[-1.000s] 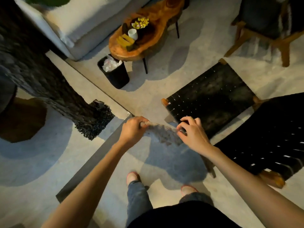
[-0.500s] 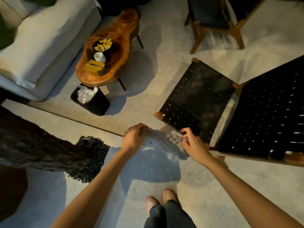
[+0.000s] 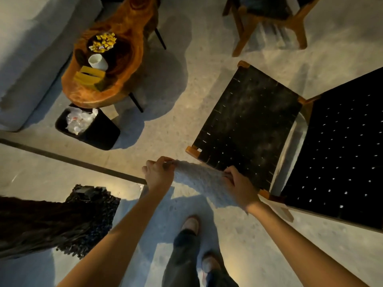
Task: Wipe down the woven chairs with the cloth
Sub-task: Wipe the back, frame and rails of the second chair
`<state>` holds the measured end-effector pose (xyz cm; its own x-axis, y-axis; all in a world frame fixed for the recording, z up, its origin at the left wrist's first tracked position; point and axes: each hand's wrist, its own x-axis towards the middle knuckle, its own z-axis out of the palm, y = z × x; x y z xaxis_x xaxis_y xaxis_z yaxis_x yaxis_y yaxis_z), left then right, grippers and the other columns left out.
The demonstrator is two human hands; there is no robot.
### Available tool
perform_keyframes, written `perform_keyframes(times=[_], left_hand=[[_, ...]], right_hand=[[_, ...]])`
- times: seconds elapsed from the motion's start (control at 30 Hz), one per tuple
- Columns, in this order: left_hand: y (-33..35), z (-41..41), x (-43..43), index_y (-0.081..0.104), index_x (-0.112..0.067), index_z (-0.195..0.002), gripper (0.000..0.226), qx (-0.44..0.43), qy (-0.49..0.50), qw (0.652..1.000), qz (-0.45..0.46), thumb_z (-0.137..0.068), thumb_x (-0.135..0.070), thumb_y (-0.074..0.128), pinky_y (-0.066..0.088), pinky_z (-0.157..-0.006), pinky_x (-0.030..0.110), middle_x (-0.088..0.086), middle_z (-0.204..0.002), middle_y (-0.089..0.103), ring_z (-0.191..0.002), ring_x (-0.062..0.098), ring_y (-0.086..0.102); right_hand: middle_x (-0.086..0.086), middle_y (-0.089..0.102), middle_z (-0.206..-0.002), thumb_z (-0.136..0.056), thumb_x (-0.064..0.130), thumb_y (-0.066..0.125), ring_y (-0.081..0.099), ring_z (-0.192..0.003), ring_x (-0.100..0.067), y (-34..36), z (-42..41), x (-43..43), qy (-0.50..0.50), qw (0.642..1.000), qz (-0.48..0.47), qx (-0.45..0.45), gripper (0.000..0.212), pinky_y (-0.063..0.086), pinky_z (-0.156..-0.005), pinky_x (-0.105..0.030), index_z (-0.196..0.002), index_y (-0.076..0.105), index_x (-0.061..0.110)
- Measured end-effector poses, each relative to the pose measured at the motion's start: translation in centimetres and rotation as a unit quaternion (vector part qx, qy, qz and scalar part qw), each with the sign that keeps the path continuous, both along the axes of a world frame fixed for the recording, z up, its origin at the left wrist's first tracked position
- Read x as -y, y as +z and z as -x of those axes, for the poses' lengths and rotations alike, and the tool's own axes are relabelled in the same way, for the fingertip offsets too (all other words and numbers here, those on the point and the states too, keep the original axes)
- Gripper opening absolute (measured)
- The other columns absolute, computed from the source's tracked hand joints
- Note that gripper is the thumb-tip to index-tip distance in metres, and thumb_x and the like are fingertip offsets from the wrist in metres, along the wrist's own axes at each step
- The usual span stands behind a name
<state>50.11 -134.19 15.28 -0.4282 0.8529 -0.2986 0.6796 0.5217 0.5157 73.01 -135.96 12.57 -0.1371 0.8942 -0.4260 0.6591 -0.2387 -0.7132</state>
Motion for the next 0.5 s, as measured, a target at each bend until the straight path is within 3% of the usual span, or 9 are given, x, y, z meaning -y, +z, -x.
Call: perform_keyframes(times=[0.13, 0.27, 0.4, 0.5], left_hand=[[-7.3, 0.3, -4.3, 0.06, -0.008, -0.116, 0.026, 0.145, 0.091, 0.985, 0.004, -0.094, -0.019, 0.055, 0.047, -0.094, 0.043, 0.019, -0.111, 0.063, -0.105, 0.036, 0.059], [-14.9, -0.1, -7.5, 0.051, -0.005, -0.117, 0.023, 0.229, 0.142, 0.963, -0.021, -0.095, -0.012, 0.052, 0.046, -0.089, 0.034, 0.018, -0.115, 0.057, -0.104, 0.03, 0.056], [-21.7, -1.5, -9.9, 0.043, -0.003, -0.121, 0.026, 0.246, 0.136, 0.958, -0.06, -0.098, -0.013, 0.046, 0.043, -0.1, 0.045, 0.021, -0.123, 0.047, -0.11, 0.033, 0.05], [-25.6, -3.6, -10.6, 0.038, -0.008, -0.126, 0.029, 0.304, 0.106, 0.937, -0.133, -0.099, -0.015, 0.044, 0.04, -0.104, 0.039, 0.015, -0.127, 0.043, -0.116, 0.028, 0.047]], right_hand=[[0.004, 0.056, -0.081, -0.097, 0.02, 0.049, 0.055, -0.076, -0.016, -6.0, 1.7, -3.9, -0.038, 0.999, -0.016, -0.009, 0.005, 0.041, -0.071, -0.028, -0.1, 0.047, 0.022], [0.0, 0.059, -0.091, -0.098, 0.023, 0.045, 0.06, -0.092, -0.018, -12.2, 2.9, -6.9, -0.104, 0.993, 0.021, -0.048, 0.011, 0.05, -0.081, -0.035, -0.106, 0.05, 0.017], [-0.003, 0.059, -0.092, -0.098, 0.02, 0.05, 0.062, -0.092, -0.022, -18.7, 3.1, -8.8, -0.087, 0.993, -0.081, 0.02, 0.011, 0.05, -0.077, -0.032, -0.107, 0.051, 0.013], [0.0, 0.047, -0.099, -0.094, 0.041, 0.046, 0.047, -0.09, -0.015, -23.5, 2.4, -8.9, -0.033, 0.97, -0.199, 0.134, 0.032, 0.04, -0.078, -0.03, -0.113, 0.052, 0.017]])
